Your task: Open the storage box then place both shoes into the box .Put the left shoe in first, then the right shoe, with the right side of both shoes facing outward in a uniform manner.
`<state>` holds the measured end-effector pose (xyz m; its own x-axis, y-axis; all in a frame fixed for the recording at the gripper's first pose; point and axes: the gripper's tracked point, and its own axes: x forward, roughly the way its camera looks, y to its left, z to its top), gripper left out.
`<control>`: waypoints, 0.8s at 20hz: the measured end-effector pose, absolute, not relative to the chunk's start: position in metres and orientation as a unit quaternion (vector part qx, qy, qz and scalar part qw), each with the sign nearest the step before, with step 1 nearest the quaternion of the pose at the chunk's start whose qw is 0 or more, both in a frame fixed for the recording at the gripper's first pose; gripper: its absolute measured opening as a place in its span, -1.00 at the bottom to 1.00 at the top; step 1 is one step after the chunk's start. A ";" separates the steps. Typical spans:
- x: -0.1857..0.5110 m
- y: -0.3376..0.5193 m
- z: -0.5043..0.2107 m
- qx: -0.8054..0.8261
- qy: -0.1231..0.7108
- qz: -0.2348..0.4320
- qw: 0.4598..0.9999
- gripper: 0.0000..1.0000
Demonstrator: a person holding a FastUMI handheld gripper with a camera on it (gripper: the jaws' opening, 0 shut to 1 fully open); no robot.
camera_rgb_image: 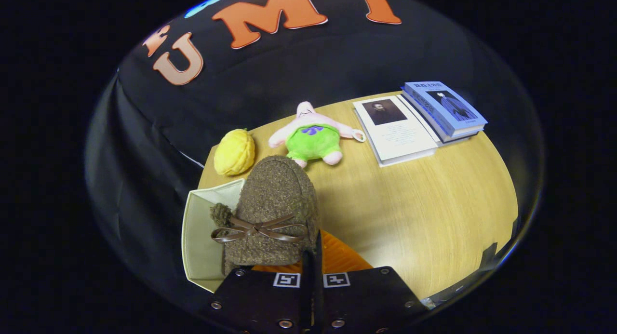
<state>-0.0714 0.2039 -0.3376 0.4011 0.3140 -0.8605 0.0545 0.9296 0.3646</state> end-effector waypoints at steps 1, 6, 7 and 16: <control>-0.070 0.218 -0.331 0.171 0.540 0.086 0.819 -0.94; -0.065 0.282 -0.314 0.166 0.538 0.119 0.818 -0.94; -0.066 0.292 -0.314 0.163 0.539 0.122 0.817 -0.93; -0.080 0.329 -0.350 0.106 0.558 0.120 0.814 -0.79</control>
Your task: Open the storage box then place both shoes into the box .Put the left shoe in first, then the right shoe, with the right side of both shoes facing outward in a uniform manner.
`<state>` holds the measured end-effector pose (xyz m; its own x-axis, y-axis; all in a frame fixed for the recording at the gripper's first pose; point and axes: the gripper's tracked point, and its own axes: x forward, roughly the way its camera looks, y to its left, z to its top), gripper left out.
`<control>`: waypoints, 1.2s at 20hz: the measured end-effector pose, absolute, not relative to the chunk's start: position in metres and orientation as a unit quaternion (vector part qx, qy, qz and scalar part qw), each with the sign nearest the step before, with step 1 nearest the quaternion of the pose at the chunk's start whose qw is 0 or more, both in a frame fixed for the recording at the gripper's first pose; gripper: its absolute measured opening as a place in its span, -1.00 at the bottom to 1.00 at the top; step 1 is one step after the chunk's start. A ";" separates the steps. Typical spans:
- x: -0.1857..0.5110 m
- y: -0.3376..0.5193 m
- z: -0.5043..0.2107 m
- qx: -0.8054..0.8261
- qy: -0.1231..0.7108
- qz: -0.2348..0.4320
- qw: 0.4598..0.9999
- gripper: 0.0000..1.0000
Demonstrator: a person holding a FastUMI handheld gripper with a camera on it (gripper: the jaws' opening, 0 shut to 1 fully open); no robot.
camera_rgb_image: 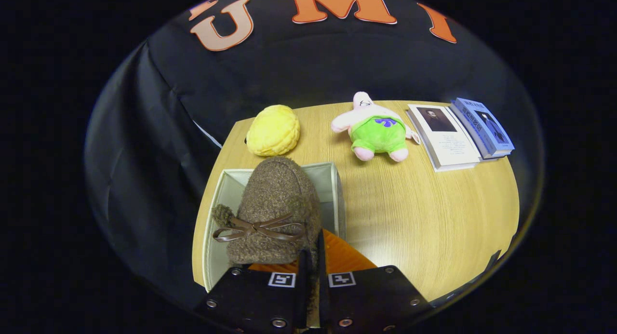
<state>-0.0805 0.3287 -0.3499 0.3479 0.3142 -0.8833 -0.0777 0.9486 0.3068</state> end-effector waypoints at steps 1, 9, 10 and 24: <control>-0.086 0.332 -0.350 0.108 0.566 0.129 0.807 -0.67; -0.077 0.318 -0.298 0.162 0.529 0.181 0.814 -0.01; -0.070 0.310 -0.287 0.161 0.512 0.183 0.824 0.03; 0.010 0.126 -0.131 0.143 0.251 0.151 0.945 0.82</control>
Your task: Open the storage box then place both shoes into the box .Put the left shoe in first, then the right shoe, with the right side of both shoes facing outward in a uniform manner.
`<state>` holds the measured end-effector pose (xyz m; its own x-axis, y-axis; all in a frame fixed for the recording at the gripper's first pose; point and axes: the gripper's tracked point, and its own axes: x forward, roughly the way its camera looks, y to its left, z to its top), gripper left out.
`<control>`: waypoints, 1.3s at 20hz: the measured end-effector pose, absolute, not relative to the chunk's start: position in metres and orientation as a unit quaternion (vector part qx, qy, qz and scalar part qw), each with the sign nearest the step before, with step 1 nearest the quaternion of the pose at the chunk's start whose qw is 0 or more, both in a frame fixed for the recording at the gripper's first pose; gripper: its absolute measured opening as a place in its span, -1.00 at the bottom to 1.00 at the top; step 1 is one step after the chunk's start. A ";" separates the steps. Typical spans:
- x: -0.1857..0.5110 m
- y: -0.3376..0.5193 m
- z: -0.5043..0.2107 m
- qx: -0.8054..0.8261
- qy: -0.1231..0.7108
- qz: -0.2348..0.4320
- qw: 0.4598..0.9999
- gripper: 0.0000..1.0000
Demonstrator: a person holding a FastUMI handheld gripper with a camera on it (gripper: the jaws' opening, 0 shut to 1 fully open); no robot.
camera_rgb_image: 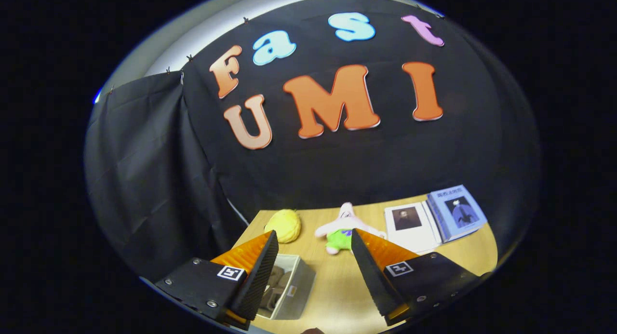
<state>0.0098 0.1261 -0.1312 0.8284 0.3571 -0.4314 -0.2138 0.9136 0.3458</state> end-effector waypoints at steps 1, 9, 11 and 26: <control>0.017 0.109 -0.122 0.124 0.225 0.139 0.956 0.85; 0.022 0.015 -0.032 0.065 0.083 0.077 0.991 0.92; 0.021 -0.002 -0.019 0.062 0.066 0.062 0.994 0.92; 0.003 -0.028 0.002 0.038 0.034 0.036 0.998 0.96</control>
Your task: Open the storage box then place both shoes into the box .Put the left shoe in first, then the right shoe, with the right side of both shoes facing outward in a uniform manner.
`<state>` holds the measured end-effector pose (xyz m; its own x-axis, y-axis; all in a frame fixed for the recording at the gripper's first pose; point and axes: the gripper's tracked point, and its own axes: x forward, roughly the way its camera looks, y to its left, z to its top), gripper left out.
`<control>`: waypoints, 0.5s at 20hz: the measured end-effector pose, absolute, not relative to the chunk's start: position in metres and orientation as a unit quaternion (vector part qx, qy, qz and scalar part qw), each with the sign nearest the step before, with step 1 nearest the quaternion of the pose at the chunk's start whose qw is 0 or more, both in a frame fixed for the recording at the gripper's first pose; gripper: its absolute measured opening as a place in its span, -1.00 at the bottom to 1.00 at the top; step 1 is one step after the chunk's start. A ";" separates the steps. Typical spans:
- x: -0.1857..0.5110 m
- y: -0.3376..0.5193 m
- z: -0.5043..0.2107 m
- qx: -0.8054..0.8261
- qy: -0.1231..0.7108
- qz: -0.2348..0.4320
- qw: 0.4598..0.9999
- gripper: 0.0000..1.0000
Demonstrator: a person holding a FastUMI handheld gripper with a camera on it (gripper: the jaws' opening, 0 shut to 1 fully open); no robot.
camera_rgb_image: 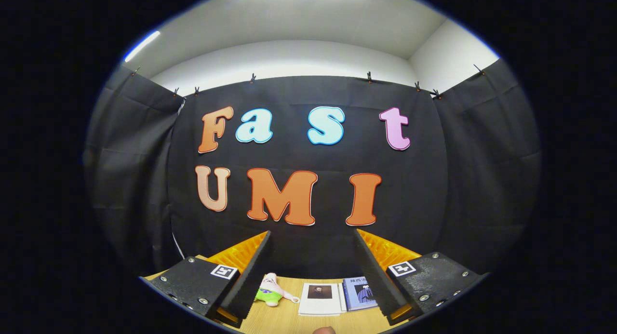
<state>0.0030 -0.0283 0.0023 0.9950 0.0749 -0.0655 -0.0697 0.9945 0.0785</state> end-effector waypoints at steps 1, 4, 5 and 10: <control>0.002 -0.027 0.003 0.038 0.034 0.036 0.998 0.96; 0.001 -0.027 0.002 0.040 0.038 0.036 0.998 0.96; 0.000 -0.025 0.002 0.044 0.040 0.038 0.998 0.96; -0.003 -0.027 0.005 0.048 0.037 0.034 0.998 0.96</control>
